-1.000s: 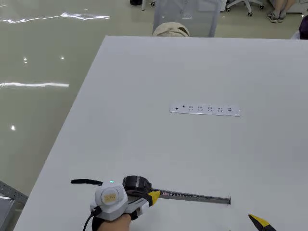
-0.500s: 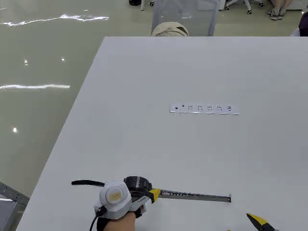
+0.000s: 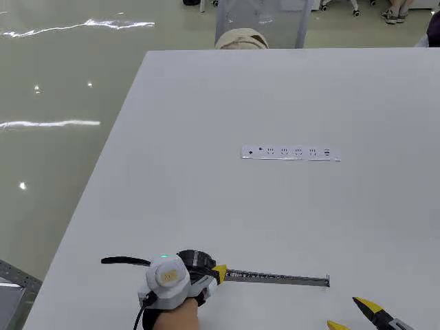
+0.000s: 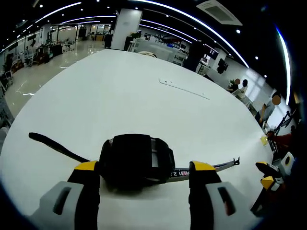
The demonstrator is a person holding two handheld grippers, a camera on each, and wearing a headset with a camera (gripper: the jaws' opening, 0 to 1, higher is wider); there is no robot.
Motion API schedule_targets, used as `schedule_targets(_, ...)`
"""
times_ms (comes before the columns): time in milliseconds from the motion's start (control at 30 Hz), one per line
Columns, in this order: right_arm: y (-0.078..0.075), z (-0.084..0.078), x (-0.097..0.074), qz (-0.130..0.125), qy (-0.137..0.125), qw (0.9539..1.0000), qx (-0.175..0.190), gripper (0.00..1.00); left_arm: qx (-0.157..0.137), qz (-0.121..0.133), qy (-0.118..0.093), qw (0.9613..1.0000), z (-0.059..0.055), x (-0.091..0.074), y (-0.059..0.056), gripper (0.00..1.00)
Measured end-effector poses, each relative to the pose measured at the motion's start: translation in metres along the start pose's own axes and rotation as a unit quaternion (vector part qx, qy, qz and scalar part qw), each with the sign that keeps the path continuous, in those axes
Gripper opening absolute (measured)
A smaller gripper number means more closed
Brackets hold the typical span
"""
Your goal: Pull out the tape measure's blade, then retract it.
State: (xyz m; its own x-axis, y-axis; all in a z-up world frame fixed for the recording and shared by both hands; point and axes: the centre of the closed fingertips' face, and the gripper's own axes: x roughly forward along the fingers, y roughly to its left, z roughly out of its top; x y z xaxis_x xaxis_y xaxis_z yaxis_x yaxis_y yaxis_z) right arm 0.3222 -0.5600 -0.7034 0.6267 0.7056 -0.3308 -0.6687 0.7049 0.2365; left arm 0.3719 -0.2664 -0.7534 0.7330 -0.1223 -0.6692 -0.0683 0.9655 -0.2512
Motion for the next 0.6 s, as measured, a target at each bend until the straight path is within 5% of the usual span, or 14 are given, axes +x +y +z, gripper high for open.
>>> schedule_targets(600, -0.0055, 0.0006, 0.0059, 0.006, 0.001, 1.0, -0.004, 0.44, -0.013, 0.031, 0.014, 0.9993, -0.0057, 0.0043, 0.0048, 0.72)
